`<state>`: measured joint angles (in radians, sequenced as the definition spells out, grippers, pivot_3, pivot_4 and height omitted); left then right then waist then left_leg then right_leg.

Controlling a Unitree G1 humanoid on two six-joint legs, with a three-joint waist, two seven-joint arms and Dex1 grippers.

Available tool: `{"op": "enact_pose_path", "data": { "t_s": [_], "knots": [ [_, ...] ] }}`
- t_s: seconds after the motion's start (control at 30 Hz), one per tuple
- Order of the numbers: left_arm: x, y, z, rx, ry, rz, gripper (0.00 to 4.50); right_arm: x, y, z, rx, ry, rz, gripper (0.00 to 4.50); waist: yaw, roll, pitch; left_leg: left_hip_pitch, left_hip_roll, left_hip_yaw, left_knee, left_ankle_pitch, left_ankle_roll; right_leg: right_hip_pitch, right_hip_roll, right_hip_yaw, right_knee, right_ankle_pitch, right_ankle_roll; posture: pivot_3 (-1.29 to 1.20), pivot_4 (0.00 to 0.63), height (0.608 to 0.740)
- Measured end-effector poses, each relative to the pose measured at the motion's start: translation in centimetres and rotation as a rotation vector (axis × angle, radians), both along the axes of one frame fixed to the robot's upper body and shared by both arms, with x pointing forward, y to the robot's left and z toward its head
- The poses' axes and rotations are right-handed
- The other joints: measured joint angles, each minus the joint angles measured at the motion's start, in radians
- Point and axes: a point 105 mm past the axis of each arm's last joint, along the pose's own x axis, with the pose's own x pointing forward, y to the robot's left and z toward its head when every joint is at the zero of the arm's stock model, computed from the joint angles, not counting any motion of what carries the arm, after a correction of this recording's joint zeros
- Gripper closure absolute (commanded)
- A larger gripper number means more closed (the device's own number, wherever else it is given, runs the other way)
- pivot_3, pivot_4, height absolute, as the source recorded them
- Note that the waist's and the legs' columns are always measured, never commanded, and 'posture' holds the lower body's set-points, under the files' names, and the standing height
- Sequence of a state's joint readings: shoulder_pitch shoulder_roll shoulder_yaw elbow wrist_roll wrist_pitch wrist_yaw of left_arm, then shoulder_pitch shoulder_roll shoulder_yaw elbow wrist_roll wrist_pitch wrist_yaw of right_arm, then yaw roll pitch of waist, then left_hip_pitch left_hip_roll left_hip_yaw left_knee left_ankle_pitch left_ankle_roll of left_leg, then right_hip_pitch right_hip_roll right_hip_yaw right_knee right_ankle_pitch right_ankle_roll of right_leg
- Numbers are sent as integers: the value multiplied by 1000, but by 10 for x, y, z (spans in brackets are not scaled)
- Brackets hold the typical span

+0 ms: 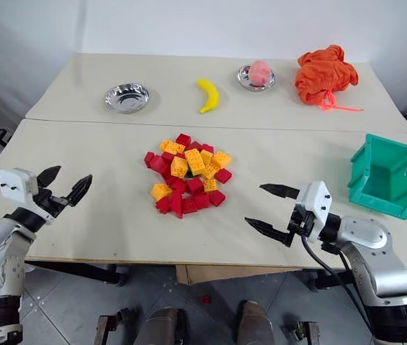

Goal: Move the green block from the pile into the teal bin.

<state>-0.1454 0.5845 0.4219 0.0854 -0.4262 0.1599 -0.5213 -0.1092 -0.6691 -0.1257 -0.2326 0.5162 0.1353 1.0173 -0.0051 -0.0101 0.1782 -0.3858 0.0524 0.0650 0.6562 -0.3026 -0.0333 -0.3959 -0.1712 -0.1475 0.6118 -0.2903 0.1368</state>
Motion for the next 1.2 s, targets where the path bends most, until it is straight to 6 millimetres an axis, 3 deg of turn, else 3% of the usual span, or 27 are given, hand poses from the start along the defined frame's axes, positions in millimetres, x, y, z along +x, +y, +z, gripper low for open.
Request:
{"op": "enact_pose_path", "data": {
  "t_s": [0.1,0.2,0.3,0.4,0.57,0.77,0.83,0.9,1.03,1.2],
  "knots": [
    [0,-3,1,4,5,-33,0,0,0,0,3,0,-2,37,4,0,0,0,0,0,0,0,0,0,0,0,0,0,0,0,150,740],
    [-7,-34,12,7,11,-259,0,2,-1,0,16,-3,-21,37,10,0,0,-1,0,0,1,-1,0,0,0,0,0,0,0,0,150,740],
    [-16,-67,21,129,27,-498,0,3,-9,4,22,-16,-62,37,13,0,0,-1,0,1,1,-1,0,0,0,0,0,0,0,0,150,740],
    [-23,-93,17,168,50,-684,600,6,-26,4,3,-13,-110,0,13,0,0,-1,0,1,2,-1,0,0,0,0,0,0,0,0,150,740],
    [-29,-134,13,239,52,-961,2109,16,-60,14,-24,-48,-243,0,16,0,0,-1,0,1,2,-1,0,0,1,1,0,0,0,0,150,740],
    [-12,-176,16,279,-9,-1135,4106,18,-73,20,-34,-83,-332,0,26,0,0,-1,0,3,4,-1,1,0,1,1,-1,1,1,0,150,740],
    [-10,-183,9,296,9,-1180,4420,17,-76,19,-32,-82,-353,0,27,0,0,-1,0,3,4,-1,1,0,1,1,-1,1,1,0,150,740],
    [-6,-192,3,302,22,-1216,4420,15,-74,19,-23,-87,-363,0,30,0,0,-1,0,3,5,-1,1,0,1,1,-1,1,1,0,150,740],
    [25,-226,5,305,-2,-1175,4420,14,-60,19,2,-104,-346,0,34,0,0,-3,-1,2,9,-3,4,2,1,2,-2,2,4,0,150,740],
    [72,-238,13,252,39,-978,4420,15,-50,22,24,-119,-338,0,27,-1,1,-2,-1,2,8,-3,4,2,1,2,-3,2,4,0,150,740]
  ]
}}
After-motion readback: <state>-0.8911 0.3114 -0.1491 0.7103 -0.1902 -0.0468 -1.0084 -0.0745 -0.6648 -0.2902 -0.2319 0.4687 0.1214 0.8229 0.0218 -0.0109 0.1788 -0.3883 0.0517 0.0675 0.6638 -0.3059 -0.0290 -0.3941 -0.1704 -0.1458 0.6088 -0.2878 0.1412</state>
